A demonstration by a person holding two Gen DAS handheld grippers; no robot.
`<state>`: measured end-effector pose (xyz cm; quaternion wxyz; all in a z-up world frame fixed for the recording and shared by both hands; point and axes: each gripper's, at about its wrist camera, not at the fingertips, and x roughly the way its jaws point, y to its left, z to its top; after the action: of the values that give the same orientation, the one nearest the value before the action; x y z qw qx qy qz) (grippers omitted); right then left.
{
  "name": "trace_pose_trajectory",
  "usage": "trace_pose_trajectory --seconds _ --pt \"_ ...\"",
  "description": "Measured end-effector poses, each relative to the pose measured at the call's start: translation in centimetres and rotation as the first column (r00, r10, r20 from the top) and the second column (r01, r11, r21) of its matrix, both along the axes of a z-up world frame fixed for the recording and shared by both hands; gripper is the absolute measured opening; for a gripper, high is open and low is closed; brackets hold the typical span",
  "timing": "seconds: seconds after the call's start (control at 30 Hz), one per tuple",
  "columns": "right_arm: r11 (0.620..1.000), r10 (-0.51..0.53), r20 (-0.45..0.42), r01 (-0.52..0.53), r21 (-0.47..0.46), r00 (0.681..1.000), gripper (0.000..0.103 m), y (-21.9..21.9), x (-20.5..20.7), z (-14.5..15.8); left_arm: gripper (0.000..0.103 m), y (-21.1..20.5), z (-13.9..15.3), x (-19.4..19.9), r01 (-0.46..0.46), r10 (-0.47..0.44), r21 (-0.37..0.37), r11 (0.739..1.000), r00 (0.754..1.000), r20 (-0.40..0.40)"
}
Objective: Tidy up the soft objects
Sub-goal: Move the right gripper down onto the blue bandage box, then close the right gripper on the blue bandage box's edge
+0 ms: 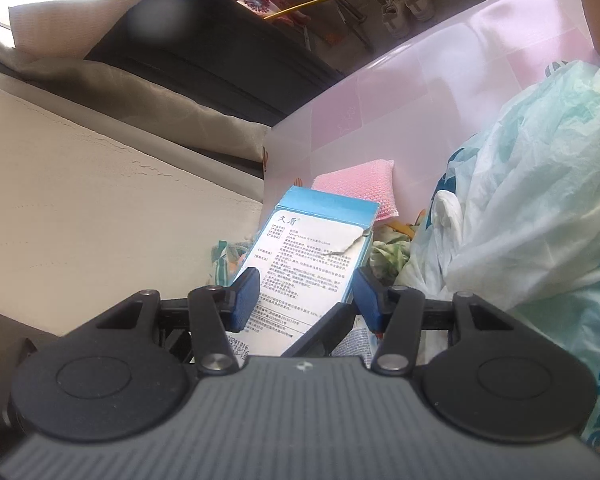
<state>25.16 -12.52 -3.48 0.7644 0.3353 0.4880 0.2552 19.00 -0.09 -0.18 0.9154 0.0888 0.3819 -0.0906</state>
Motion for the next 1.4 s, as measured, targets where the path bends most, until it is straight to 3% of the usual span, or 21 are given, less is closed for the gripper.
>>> trace_pose_trajectory --seconds 0.17,0.27,0.43,0.63,0.77,1.0,1.2,1.4 --pt "0.998 -0.049 0.039 0.047 0.049 0.998 0.051 -3.6 -2.1 2.2 0.069 -2.7 2.5 -1.4 0.037 -0.037 -0.009 0.999 0.998 0.042" --pt "0.994 -0.069 0.034 0.066 0.093 0.997 0.050 -5.8 -3.4 2.9 0.056 -4.6 3.2 -2.0 0.066 -0.064 -0.047 0.997 0.998 0.029" --pt "0.988 -0.123 0.069 0.115 0.105 0.990 0.050 -9.8 -5.3 4.3 0.055 -8.4 4.2 -3.1 0.114 -0.112 -0.033 0.993 0.992 0.065" --pt "0.978 -0.170 0.058 0.161 0.132 0.984 0.050 -13.8 -6.7 3.9 0.056 -10.4 3.3 -3.2 0.133 -0.132 -0.029 0.991 0.991 0.036" --pt "0.980 -0.164 0.072 0.154 0.124 0.984 0.050 -14.5 -7.7 3.9 0.056 -9.1 2.3 -3.8 0.104 -0.104 -0.026 0.994 0.995 0.011" --pt "0.990 -0.104 0.079 0.096 0.107 0.991 0.050 -12.8 -9.8 2.9 0.058 -2.9 -1.1 -6.8 0.036 -0.037 -0.007 0.999 0.997 -0.063" --pt "0.997 -0.039 0.035 0.036 0.072 0.999 0.051 -9.7 -12.5 0.6 0.072 1.2 -5.1 -9.5 0.077 -0.079 -0.024 0.997 0.985 -0.155" --pt "0.999 -0.032 -0.016 0.032 -0.002 0.999 0.052 -6.3 -14.1 -2.5 0.077 1.3 -7.0 -9.9 0.167 -0.171 -0.039 0.985 0.974 -0.151"
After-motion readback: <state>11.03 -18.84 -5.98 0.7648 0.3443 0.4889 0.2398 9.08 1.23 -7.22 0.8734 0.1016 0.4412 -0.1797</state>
